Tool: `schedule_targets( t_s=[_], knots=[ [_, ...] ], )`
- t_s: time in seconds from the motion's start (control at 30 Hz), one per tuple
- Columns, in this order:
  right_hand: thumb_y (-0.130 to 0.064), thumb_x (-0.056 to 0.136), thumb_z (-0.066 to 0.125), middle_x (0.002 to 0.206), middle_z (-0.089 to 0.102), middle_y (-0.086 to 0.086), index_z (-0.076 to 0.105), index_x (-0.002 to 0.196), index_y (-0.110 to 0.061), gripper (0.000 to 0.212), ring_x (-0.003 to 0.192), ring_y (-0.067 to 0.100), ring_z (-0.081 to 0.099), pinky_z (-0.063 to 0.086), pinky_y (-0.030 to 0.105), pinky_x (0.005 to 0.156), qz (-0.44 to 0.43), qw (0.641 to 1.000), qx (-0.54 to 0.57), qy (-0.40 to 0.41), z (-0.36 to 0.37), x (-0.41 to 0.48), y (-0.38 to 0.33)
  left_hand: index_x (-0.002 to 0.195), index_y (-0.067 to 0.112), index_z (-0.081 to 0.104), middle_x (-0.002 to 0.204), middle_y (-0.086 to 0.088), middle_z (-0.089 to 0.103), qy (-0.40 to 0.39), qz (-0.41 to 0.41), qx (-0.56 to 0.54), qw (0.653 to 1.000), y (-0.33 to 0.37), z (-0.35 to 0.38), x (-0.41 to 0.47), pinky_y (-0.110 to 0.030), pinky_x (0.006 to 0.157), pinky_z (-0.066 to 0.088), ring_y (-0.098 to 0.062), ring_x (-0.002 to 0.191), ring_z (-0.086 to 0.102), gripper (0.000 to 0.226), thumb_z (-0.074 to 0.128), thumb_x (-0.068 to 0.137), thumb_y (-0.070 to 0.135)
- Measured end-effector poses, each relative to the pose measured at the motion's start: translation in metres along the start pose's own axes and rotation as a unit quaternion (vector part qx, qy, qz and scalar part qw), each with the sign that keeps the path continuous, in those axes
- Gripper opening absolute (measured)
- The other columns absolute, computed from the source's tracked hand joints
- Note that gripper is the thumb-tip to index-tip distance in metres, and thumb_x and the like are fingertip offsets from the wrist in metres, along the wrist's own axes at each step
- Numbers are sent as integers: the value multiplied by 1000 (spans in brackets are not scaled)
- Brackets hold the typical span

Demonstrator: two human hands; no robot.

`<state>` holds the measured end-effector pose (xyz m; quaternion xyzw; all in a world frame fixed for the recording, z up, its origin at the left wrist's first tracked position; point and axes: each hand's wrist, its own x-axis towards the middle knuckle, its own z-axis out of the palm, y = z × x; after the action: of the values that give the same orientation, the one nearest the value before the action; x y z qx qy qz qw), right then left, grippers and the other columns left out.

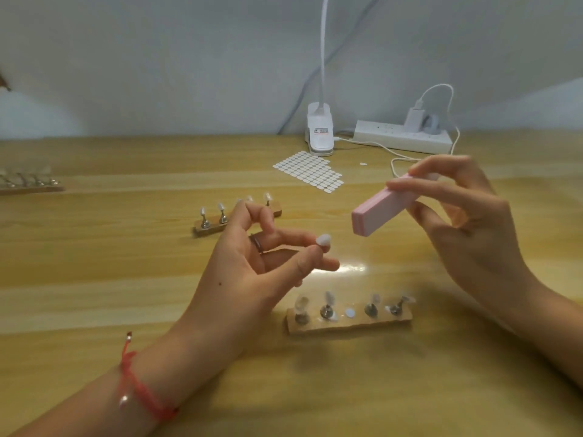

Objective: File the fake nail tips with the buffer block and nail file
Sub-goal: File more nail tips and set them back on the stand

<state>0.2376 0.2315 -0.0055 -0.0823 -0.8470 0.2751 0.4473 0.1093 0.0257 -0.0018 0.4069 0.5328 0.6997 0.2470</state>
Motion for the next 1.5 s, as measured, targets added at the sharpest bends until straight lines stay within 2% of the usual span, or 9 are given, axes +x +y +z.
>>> schedule_targets(
  t_s=[0.2, 0.4, 0.6, 0.73, 0.83, 0.9, 1.0, 1.17, 1.5],
  knots=[
    [15, 86, 63, 117, 54, 11, 64, 117, -26, 51, 114, 10, 49, 48, 34, 98, -17, 999, -19, -21, 5, -4, 1, 87, 18, 31, 83, -2, 66, -30, 85, 111, 990, -1, 9, -8, -40, 73, 52, -25, 84, 72, 42, 72, 78, 11],
    [16, 86, 62, 116, 54, 9, 63, 117, -27, 53, 112, -3, 46, 46, 28, 98, -4, 1000, -21, -5, 3, -4, 4, 89, 21, 34, 81, 13, 69, -38, 124, 262, 956, -1, 21, -11, -17, 67, 42, -8, 79, 64, 50, 80, 74, 10],
    [17, 85, 63, 115, 55, 12, 65, 114, -25, 51, 110, 8, 49, 38, 14, 97, -16, 999, -39, -9, 5, -4, 4, 103, 41, 32, 106, 20, 52, -66, 157, 400, 901, -8, 27, -15, -22, 71, 47, 2, 86, 65, 61, 80, 74, 16],
    [16, 85, 63, 115, 55, 13, 65, 115, -25, 51, 111, 13, 49, 40, 17, 97, -15, 999, -39, -15, 5, -4, 4, 111, 38, 34, 105, 21, 53, -94, 137, 441, 882, -10, 24, -15, -15, 88, 36, 7, 97, 57, 54, 74, 74, 35],
    [17, 85, 62, 115, 56, 15, 64, 116, -24, 52, 111, 12, 49, 41, 18, 97, -15, 999, -39, -21, 5, -4, 5, 116, 44, 32, 97, 25, 58, -109, 104, 468, 870, -10, 21, -15, -5, 95, 18, 22, 108, 35, 59, 69, 71, 53],
    [18, 84, 62, 115, 56, 16, 65, 116, -23, 52, 112, 13, 49, 40, 17, 98, -18, 999, -37, -23, 5, -4, 5, 114, 46, 31, 87, 25, 60, -112, 96, 482, 864, -10, 17, -13, -3, 94, 15, 17, 106, 39, 58, 68, 70, 51],
    [19, 84, 62, 115, 56, 17, 66, 115, -23, 52, 112, 15, 50, 38, 15, 98, -20, 999, -37, -24, 5, -5, 5, 110, 45, 36, 82, 23, 59, -121, 111, 527, 834, -6, 10, -12, -19, 102, 21, 3, 97, 52, 50, 60, 67, 53],
    [19, 83, 63, 115, 56, 17, 65, 115, -24, 53, 111, 14, 50, 40, 17, 98, -20, 999, -31, -26, 6, -5, 6, 86, 44, 61, 90, 28, 60, -102, 114, 518, 842, -8, 6, -11, -28, 94, 27, 3, 103, 48, 28, 55, 70, 66],
    [19, 83, 63, 112, 56, 15, 70, 112, -20, 49, 109, 13, 50, 39, 18, 98, -25, 998, -46, -35, 7, -7, 5, 71, 31, 66, 77, 21, 69, -88, 184, 558, 805, -3, 13, -8, -38, 91, 34, -4, 89, 64, 7, 70, 70, 37]
  ],
)
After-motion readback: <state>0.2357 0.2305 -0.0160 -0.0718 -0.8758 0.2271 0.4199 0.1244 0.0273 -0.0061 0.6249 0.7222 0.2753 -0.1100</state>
